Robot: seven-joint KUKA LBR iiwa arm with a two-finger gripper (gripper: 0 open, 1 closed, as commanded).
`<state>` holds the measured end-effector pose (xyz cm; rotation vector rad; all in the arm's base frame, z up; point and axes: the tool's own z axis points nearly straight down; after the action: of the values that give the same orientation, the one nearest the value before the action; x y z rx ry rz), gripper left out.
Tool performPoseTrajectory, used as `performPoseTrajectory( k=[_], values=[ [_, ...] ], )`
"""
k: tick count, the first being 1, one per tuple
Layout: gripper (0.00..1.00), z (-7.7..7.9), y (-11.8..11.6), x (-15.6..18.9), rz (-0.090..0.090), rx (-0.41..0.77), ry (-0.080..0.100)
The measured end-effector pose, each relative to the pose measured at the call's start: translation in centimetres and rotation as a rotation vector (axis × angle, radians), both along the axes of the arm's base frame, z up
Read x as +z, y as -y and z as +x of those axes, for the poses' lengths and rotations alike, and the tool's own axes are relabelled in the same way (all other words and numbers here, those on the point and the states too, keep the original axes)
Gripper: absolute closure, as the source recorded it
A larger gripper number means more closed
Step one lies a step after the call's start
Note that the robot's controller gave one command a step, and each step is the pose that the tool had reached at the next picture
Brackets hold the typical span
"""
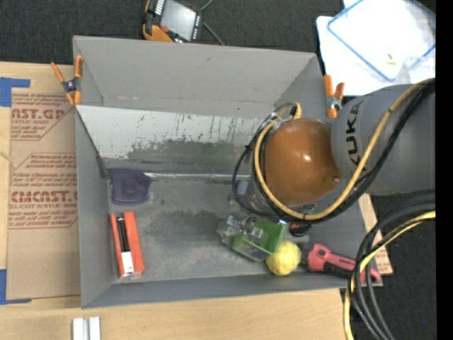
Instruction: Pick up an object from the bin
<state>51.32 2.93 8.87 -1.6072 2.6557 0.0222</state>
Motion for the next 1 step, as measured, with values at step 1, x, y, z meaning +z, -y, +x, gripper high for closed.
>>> performPoseTrajectory(
  k=[1],
  values=[
    [1.00,0.09,0.17,-1.35,-0.001,-0.008,-0.003]
  ],
)
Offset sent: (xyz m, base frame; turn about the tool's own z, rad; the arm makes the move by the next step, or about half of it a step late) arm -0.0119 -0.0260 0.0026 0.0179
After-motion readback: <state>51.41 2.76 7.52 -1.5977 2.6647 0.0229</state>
